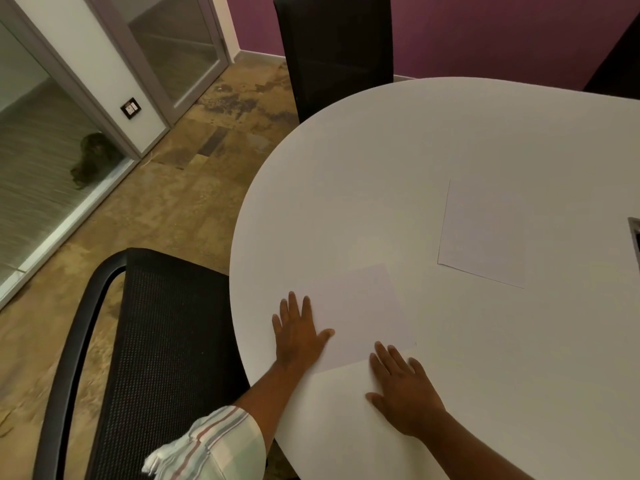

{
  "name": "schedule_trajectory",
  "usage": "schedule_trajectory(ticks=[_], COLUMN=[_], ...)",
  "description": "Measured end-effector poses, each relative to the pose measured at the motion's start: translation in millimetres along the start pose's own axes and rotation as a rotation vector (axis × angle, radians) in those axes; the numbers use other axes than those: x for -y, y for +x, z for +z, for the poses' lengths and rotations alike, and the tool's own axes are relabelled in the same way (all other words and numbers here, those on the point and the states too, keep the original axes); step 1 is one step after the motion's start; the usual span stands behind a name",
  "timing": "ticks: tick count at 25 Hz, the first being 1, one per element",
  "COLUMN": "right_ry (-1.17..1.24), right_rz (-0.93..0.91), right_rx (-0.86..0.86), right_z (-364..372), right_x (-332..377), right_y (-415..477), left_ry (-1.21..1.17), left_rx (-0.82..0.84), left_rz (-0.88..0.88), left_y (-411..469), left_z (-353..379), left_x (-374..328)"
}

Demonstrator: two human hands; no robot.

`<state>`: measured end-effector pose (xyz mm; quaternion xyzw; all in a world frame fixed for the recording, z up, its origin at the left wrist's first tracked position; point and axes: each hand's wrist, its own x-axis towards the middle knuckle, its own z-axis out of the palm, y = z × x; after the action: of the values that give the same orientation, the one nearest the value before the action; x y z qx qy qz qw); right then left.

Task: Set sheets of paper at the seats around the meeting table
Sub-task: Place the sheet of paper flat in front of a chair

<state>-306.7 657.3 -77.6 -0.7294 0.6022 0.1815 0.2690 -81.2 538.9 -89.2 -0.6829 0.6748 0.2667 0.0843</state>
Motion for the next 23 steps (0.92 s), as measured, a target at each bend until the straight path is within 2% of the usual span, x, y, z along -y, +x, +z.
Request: schedule_trajectory(ticks=[7,16,23], right_ry=[0.02,0.112,0.153], right_rz=[0.013,0.09,0.163], right_rx=[0.009,-0.103,-0.213], right_z=[-2,-18,-14], right_x=[2,-6,-16], right_y=[-4,-23,-64], left_ry=[0.002,-0.03,0.043], left_rx=[-0.003,-0.054,-0.123], left_rz=[0.028,0.094,0.198], left_y=[-4,-30,-87], left_z=[1,5,13], left_x=[1,5,-17])
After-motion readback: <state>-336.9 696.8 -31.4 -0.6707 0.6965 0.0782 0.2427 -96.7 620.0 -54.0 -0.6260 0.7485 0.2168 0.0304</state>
